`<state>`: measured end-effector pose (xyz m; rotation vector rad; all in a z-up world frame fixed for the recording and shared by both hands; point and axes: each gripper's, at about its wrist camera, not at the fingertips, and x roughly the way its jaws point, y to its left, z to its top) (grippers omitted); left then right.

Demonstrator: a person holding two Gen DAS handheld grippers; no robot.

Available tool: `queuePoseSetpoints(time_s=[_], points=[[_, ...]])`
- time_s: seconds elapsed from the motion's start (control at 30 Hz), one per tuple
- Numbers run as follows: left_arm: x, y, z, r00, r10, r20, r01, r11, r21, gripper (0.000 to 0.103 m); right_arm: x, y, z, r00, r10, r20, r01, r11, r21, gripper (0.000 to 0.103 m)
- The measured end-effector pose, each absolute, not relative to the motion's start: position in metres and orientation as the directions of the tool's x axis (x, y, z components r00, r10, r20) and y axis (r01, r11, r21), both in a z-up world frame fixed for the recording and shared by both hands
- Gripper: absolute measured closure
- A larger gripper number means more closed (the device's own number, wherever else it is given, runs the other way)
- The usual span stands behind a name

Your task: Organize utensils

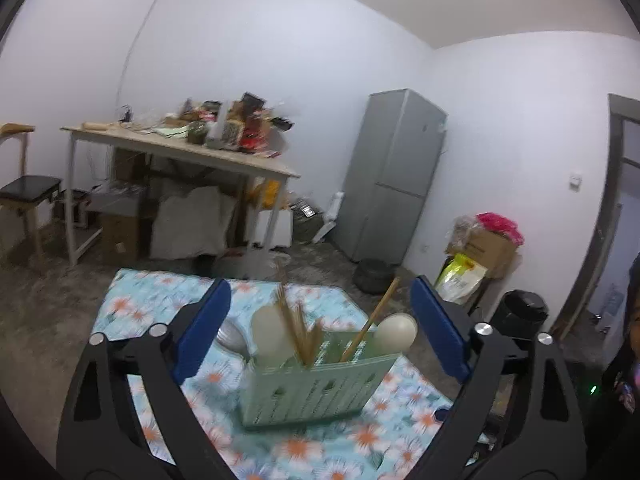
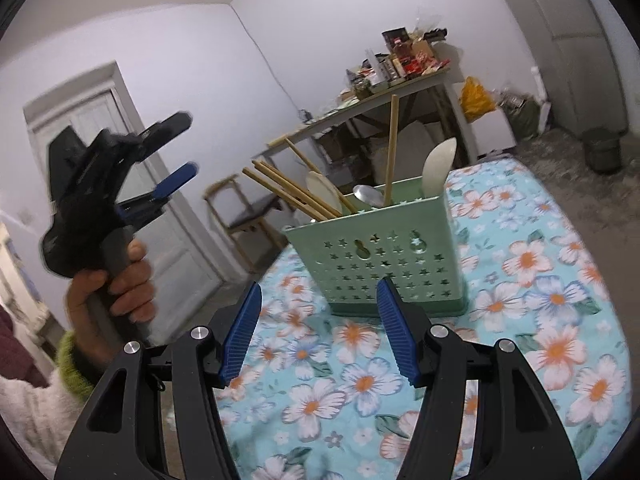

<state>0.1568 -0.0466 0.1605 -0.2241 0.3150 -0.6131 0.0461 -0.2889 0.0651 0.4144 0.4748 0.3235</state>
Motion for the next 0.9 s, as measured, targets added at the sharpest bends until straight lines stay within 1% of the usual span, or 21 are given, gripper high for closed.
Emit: queuePoseSetpoints(time_s=[0.03, 0.07, 0.13, 0.23, 0.37, 0.53, 0.57, 0.67, 0.8, 0.9], points=[[0.151, -0.042, 0.155, 0.785, -0.573, -0.235, 0.504, 0.812, -0.295, 0.012, 0.045, -0.285, 0.067, 0.848, 0.362, -0.387, -0.184, 0.886, 0.426, 0.043], [0.145, -0.039, 0.150, 0.799, -0.546, -0.253, 0.477, 0.831, -0.287, 0.011, 0.044, -0.282, 0.068, 0.853, 0.332, -0.402, -0.164, 0.903, 0.397, 0.038], [0.135, -0.034, 0.138, 0.821, -0.491, -0.290, 0.423, 0.866, -0.267, 0.010, 0.039, -0.272, 0.070, 0.867, 0.245, -0.435, -0.108, 0.943, 0.316, 0.032], [0.122, -0.034, 0.119, 0.840, -0.404, -0.362, 0.346, 0.913, -0.215, 0.009, 0.034, -0.263, 0.072, 0.873, 0.159, -0.461, -0.053, 0.971, 0.234, 0.024], [0.108, -0.032, 0.101, 0.836, -0.339, -0.432, 0.282, 0.940, -0.192, 0.009, 0.027, -0.256, 0.074, 0.877, 0.064, -0.476, 0.014, 0.987, 0.159, 0.014], [0.098, -0.038, 0.083, 0.813, -0.270, -0.516, 0.218, 0.963, -0.161, 0.008, 0.020, -0.251, 0.078, 0.879, -0.030, -0.475, 0.089, 0.991, 0.102, 0.008], [0.097, -0.039, 0.081, 0.814, -0.240, -0.529, 0.192, 0.971, -0.146, 0.008, 0.019, -0.250, 0.079, 0.879, -0.043, -0.475, 0.100, 0.990, 0.097, 0.007], [0.093, -0.040, 0.078, 0.822, -0.191, -0.536, 0.153, 0.982, -0.115, 0.008, 0.016, -0.250, 0.079, 0.873, -0.084, -0.480, 0.135, 0.988, 0.073, 0.006], [0.089, -0.048, 0.084, 0.842, -0.089, -0.532, 0.091, 0.996, -0.023, 0.008, 0.014, -0.249, 0.080, 0.861, -0.138, -0.489, 0.176, 0.984, 0.033, 0.006], [0.089, -0.051, 0.088, 0.846, -0.071, -0.529, 0.091, 0.996, 0.013, 0.008, 0.013, -0.251, 0.081, 0.858, -0.156, -0.490, 0.194, 0.981, 0.027, 0.006]])
